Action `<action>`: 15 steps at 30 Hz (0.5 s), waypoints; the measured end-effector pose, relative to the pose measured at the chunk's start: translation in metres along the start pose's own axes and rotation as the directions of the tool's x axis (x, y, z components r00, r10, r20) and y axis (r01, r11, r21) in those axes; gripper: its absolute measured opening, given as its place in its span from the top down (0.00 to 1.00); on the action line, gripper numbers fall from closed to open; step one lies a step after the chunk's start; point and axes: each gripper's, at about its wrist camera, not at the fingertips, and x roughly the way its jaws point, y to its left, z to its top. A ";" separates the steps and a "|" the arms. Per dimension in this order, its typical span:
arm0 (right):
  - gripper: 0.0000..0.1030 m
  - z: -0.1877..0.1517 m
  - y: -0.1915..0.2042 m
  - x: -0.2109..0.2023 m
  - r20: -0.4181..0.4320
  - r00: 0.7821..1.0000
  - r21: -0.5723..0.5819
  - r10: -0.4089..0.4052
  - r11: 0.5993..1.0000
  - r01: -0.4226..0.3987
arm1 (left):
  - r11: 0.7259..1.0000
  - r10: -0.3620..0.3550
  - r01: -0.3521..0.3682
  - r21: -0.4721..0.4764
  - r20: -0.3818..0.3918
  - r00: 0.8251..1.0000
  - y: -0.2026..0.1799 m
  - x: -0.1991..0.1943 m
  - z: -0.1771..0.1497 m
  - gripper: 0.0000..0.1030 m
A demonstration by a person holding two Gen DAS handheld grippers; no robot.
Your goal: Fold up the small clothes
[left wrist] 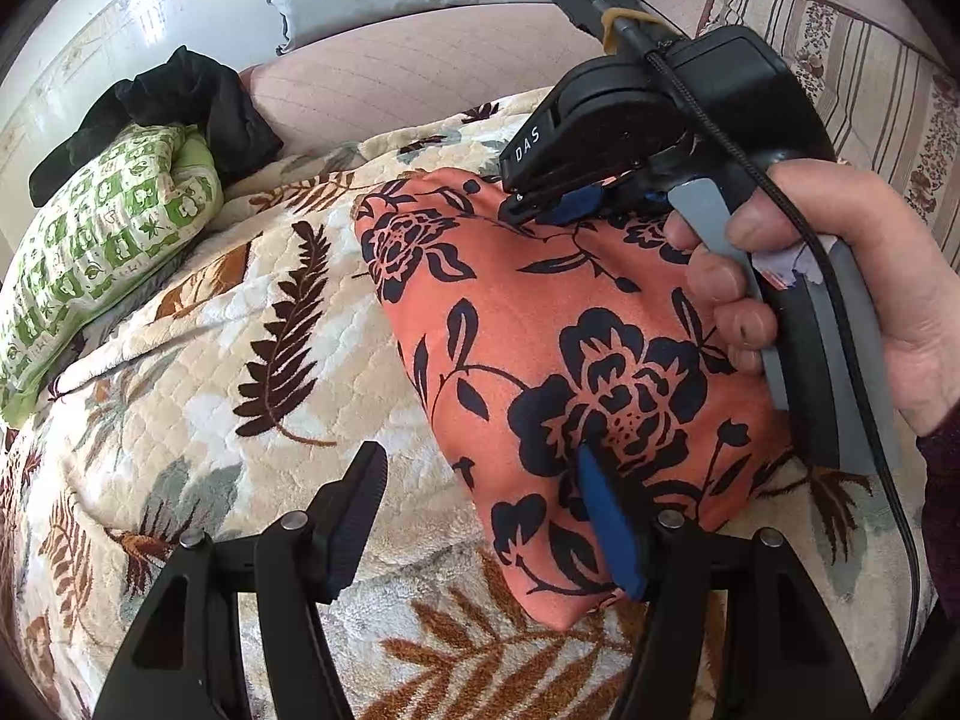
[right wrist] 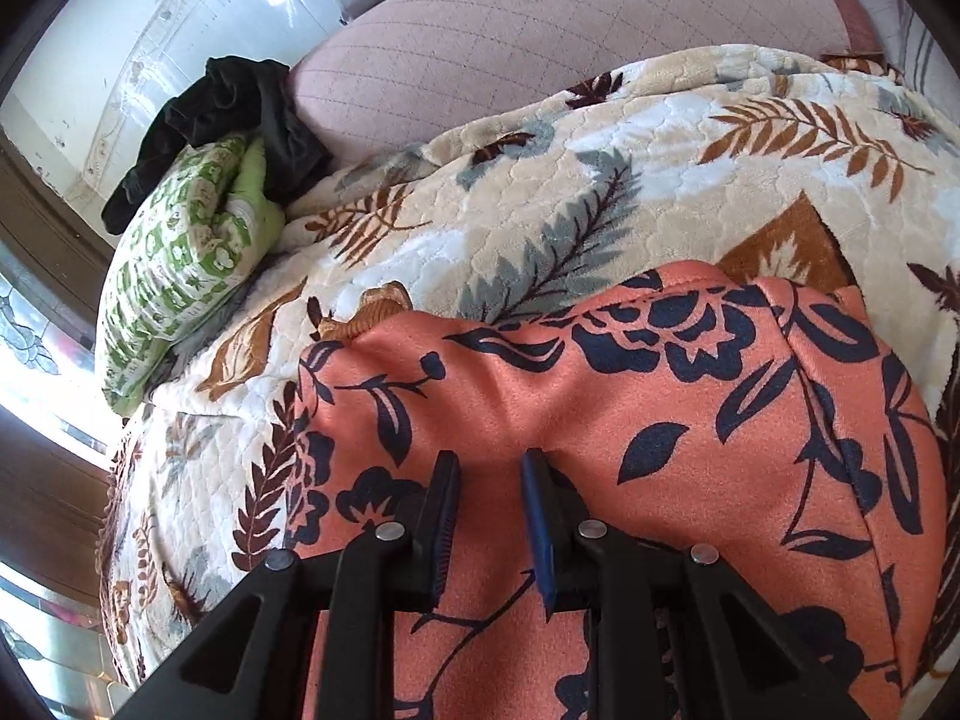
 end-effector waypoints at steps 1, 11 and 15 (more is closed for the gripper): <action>0.76 -0.001 0.000 -0.004 0.003 1.000 0.005 0.003 1.000 -0.003 | 1.000 0.000 0.000 -0.001 0.000 1.000 0.000 0.000 0.000 0.35; 0.76 -0.025 -0.003 -0.062 0.014 1.000 0.043 0.013 0.999 -0.014 | 1.000 0.014 -0.014 0.003 0.004 1.000 -0.003 -0.002 -0.001 0.35; 0.76 -0.042 -0.013 -0.086 0.036 0.999 0.066 -0.015 0.998 0.013 | 1.000 0.018 -0.018 0.007 0.007 1.000 -0.004 -0.003 -0.001 0.35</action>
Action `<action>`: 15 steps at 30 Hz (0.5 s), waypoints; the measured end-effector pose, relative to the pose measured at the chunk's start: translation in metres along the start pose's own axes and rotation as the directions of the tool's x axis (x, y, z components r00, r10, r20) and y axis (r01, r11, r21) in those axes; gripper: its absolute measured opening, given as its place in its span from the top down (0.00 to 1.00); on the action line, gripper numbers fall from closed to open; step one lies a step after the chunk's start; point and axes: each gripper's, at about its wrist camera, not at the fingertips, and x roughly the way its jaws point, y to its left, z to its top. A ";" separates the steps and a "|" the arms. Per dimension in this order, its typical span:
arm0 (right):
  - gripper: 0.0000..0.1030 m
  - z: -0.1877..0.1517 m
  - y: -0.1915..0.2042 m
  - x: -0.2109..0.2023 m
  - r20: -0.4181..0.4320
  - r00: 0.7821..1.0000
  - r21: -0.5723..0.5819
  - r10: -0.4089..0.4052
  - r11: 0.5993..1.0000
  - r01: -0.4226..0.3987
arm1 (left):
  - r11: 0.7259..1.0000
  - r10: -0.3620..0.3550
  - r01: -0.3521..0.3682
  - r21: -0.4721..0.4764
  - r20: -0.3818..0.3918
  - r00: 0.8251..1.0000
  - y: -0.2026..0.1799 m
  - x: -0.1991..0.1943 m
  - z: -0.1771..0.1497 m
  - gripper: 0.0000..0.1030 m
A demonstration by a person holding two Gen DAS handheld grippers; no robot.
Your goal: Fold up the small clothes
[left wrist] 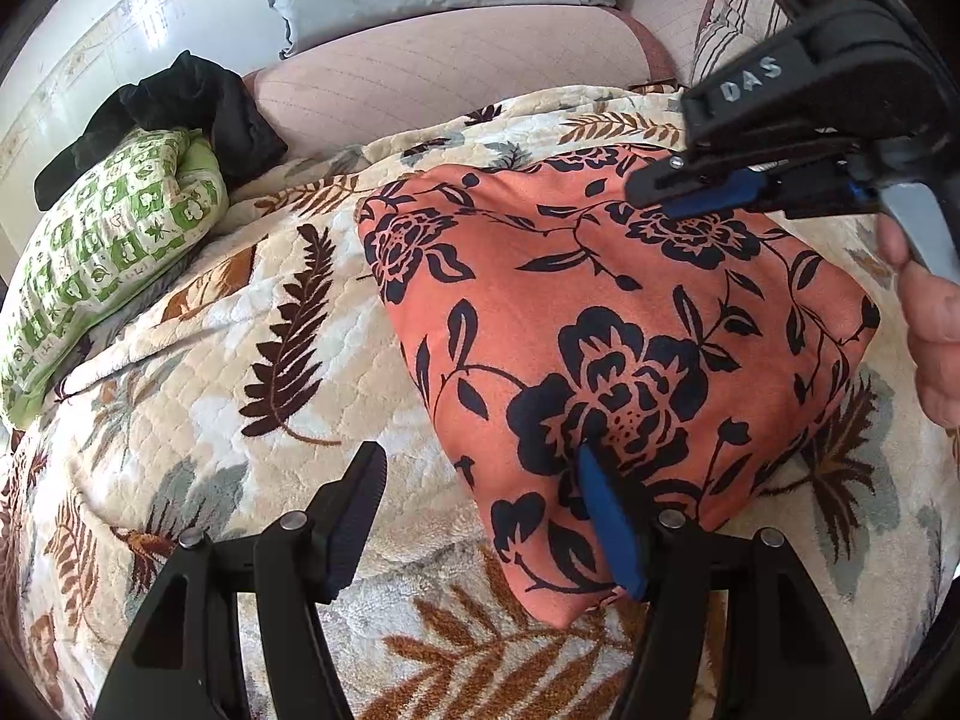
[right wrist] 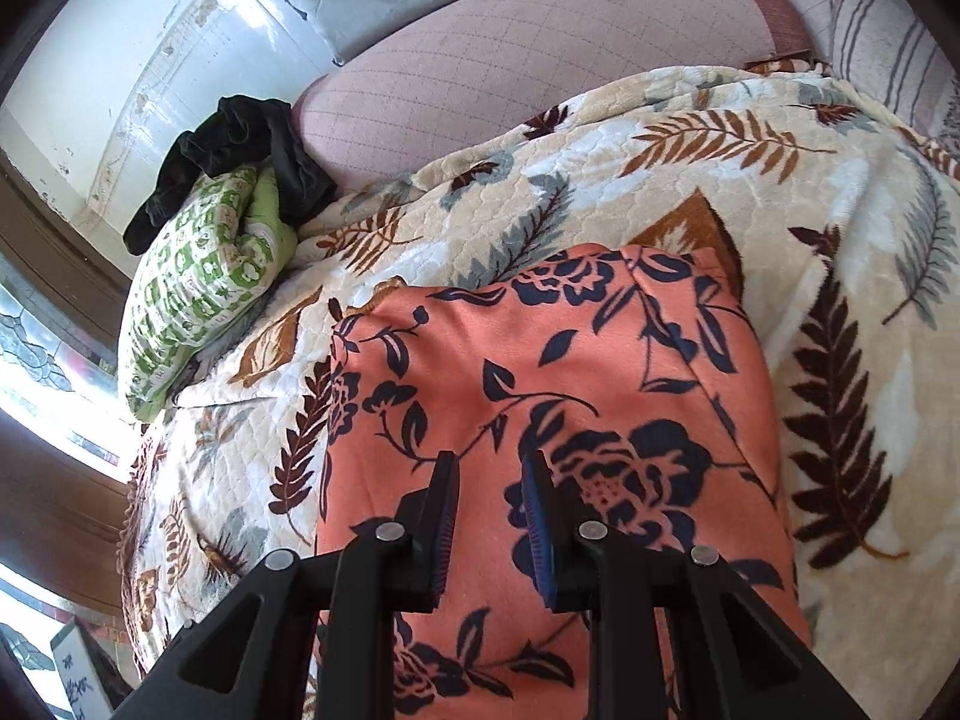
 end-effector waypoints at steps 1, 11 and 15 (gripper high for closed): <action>0.76 -0.005 -0.005 -0.005 -0.002 1.000 0.008 -0.003 1.000 0.003 | 1.000 0.001 -0.001 0.002 0.001 1.000 0.000 0.000 0.000 0.35; 0.76 -0.030 -0.036 -0.002 -0.044 0.999 0.047 0.011 0.999 -0.009 | 1.000 0.000 0.000 -0.002 0.006 1.000 0.000 0.000 -0.001 0.34; 0.76 -0.024 -0.032 -0.018 0.026 0.999 0.032 0.018 0.999 -0.019 | 1.000 -0.020 0.021 -0.019 0.018 1.000 0.003 -0.006 0.003 0.34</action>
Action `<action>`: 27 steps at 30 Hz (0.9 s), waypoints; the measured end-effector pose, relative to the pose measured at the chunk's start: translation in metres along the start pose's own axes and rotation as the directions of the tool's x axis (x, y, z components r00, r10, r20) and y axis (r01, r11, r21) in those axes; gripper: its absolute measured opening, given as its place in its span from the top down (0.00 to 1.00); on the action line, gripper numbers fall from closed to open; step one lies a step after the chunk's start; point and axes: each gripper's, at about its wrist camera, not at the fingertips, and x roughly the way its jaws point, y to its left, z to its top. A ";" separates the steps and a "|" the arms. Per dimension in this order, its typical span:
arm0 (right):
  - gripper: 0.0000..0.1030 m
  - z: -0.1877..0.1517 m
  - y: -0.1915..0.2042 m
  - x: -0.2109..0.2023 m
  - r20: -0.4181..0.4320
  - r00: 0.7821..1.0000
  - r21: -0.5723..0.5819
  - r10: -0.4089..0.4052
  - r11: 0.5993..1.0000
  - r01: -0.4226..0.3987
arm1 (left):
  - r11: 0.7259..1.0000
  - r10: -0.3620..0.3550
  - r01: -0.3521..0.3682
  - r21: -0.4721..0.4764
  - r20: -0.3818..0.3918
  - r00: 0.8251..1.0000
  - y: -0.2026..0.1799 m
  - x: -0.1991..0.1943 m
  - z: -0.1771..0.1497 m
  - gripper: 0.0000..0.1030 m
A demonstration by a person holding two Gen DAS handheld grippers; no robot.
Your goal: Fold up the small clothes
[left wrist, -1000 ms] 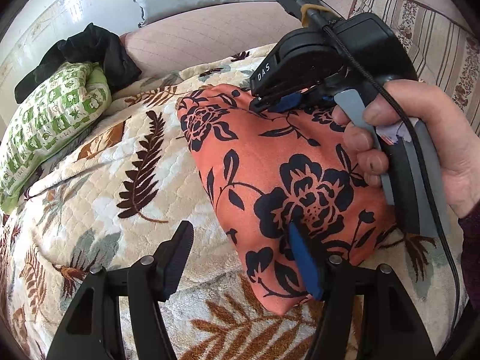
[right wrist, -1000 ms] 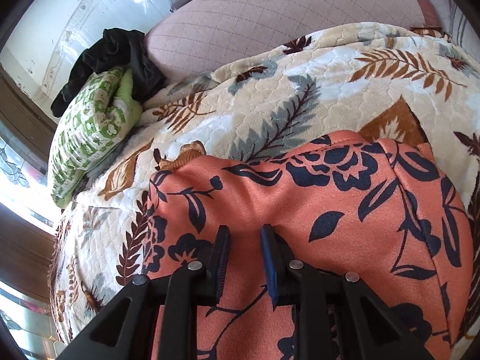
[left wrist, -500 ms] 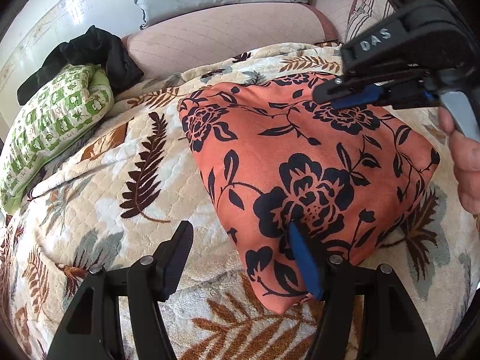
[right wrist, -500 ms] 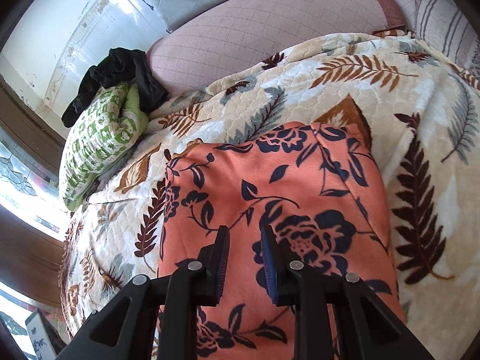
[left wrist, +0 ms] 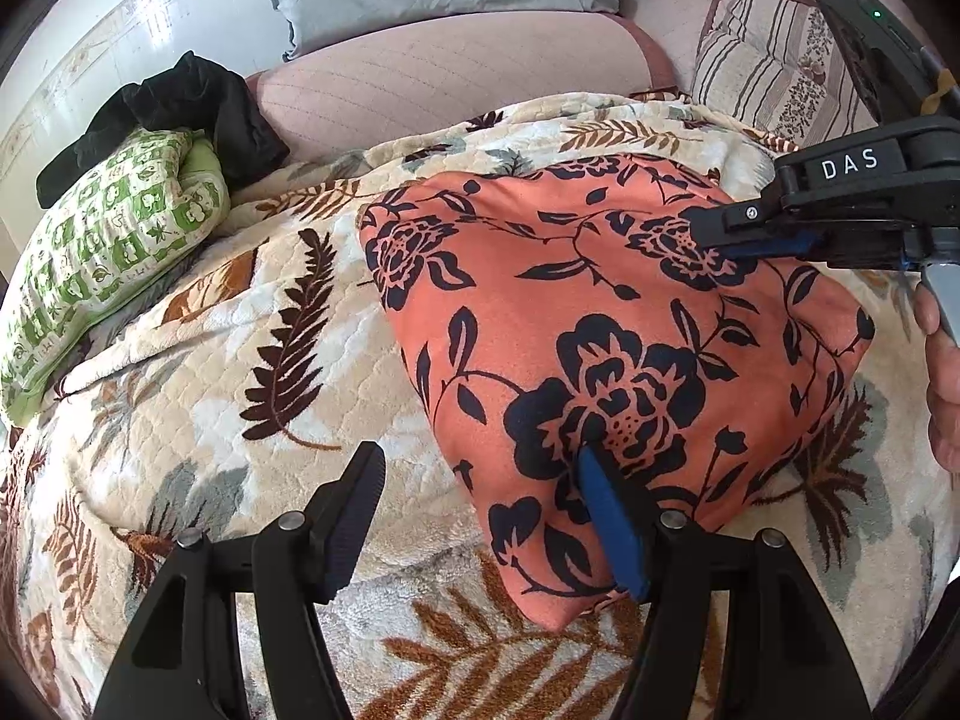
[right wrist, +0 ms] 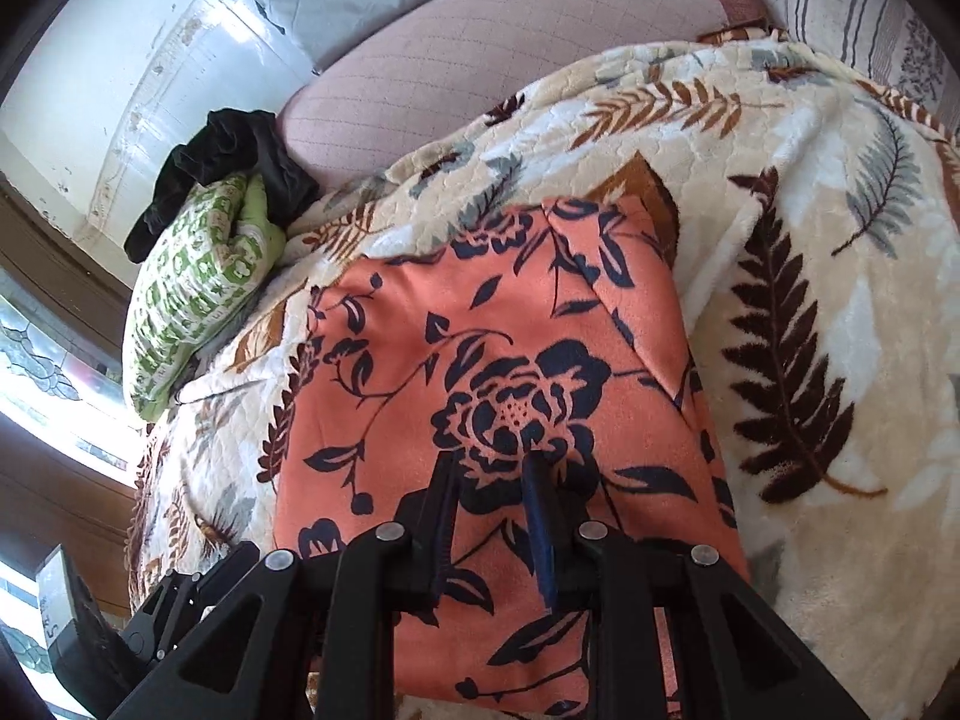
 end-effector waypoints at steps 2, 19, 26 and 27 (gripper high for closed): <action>0.76 0.004 0.001 -0.011 0.052 0.999 -0.008 0.013 1.000 -0.012 | 0.999 -0.029 0.030 -0.016 0.041 0.999 0.004 -0.011 0.005 0.34; 0.76 0.014 -0.037 0.002 0.023 1.000 0.099 0.004 0.995 -0.006 | 0.980 -0.094 0.099 -0.173 0.035 0.995 0.047 0.008 0.019 0.19; 0.76 0.028 -0.053 -0.019 0.141 0.990 0.172 0.027 0.984 -0.051 | 0.931 -0.163 0.166 -0.326 0.037 0.986 0.074 0.020 0.027 0.19; 0.76 0.029 -0.055 -0.015 0.126 0.992 0.184 0.019 0.982 -0.042 | 0.930 -0.165 0.163 -0.328 0.023 0.986 0.074 0.025 0.027 0.19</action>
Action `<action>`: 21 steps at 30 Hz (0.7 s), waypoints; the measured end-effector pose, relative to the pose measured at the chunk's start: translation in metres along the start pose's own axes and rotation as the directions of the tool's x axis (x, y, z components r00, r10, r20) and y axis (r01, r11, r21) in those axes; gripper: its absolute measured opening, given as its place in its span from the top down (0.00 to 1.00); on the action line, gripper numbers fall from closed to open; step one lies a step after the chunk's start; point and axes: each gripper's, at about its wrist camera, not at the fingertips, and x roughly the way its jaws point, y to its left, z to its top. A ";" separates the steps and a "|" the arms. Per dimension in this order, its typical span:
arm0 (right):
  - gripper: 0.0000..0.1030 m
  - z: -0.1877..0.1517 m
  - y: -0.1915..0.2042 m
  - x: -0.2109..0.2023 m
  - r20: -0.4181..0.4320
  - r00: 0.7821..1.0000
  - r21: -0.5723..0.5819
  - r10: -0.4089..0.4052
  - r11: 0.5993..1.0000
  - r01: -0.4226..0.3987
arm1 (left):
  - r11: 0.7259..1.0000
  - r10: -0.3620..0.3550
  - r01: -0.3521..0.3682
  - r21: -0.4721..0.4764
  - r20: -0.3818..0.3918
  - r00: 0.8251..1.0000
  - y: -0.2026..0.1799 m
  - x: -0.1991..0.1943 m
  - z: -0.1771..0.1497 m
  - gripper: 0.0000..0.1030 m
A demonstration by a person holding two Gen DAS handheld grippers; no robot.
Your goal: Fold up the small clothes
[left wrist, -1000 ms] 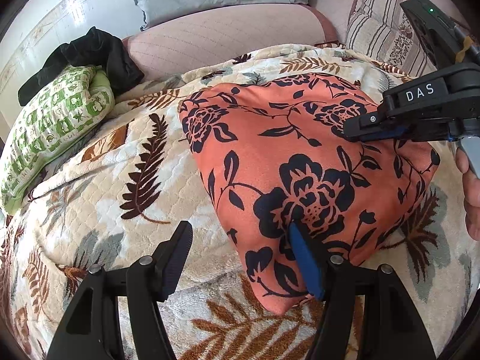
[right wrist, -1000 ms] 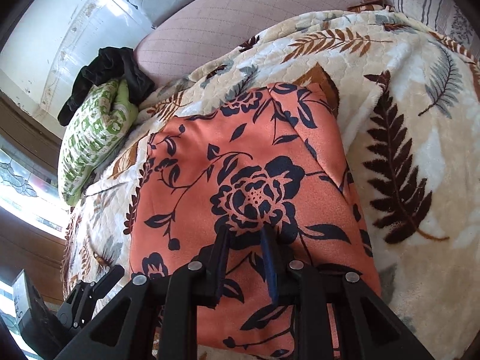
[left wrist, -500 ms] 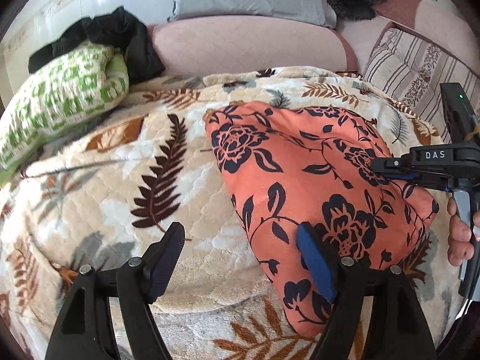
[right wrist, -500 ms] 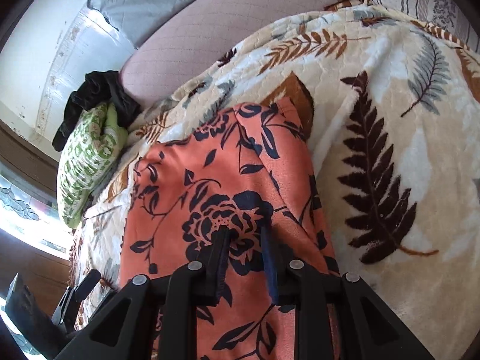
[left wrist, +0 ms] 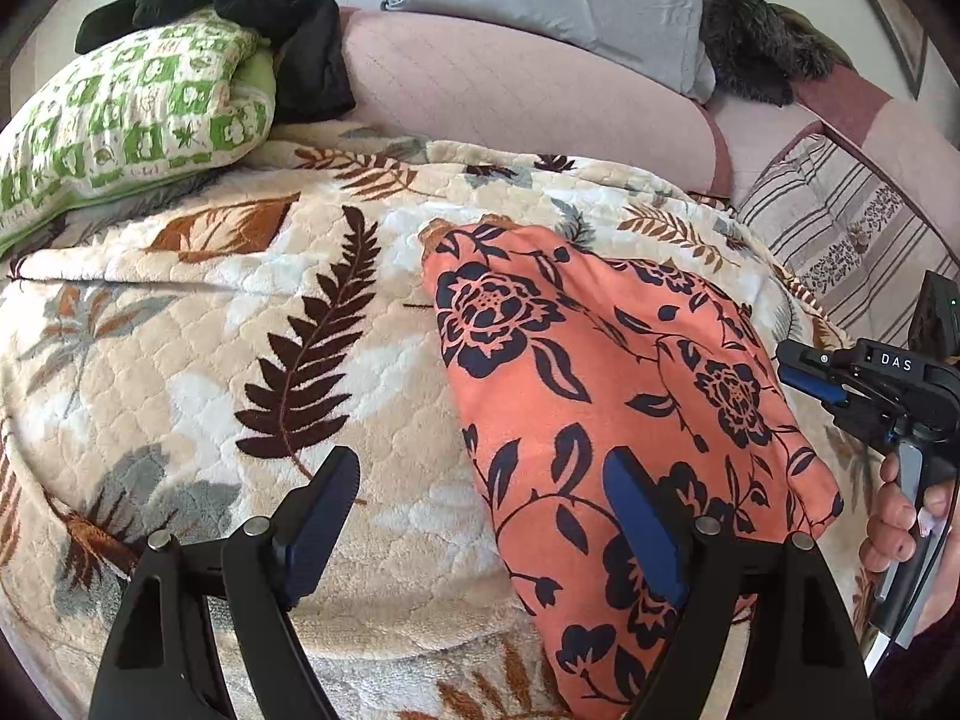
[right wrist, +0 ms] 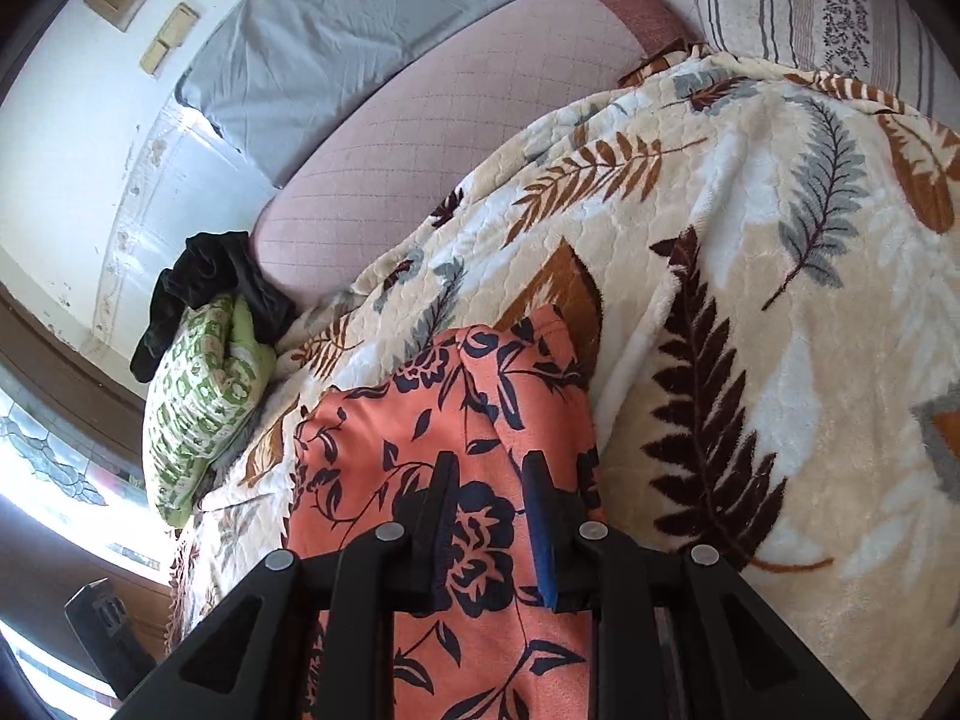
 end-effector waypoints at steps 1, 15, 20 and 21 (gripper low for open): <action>0.76 0.000 -0.002 0.005 -0.017 1.000 0.012 -0.011 1.000 0.011 | 1.000 -0.004 0.004 0.003 -0.014 1.000 0.000 0.004 -0.001 0.18; 0.75 -0.002 0.002 0.003 -0.019 1.000 -0.015 0.005 1.000 -0.006 | 0.990 0.137 -0.138 0.030 0.022 0.990 -0.001 -0.003 0.003 0.18; 0.75 -0.006 0.016 0.007 -0.025 0.999 -0.056 0.033 0.998 -0.034 | 0.981 0.192 -0.191 0.026 -0.004 0.981 0.004 0.003 0.002 0.18; 0.75 -0.008 0.018 0.011 -0.047 0.998 -0.062 0.031 0.998 -0.034 | 0.978 0.203 -0.203 0.037 -0.010 0.979 0.003 0.005 0.001 0.18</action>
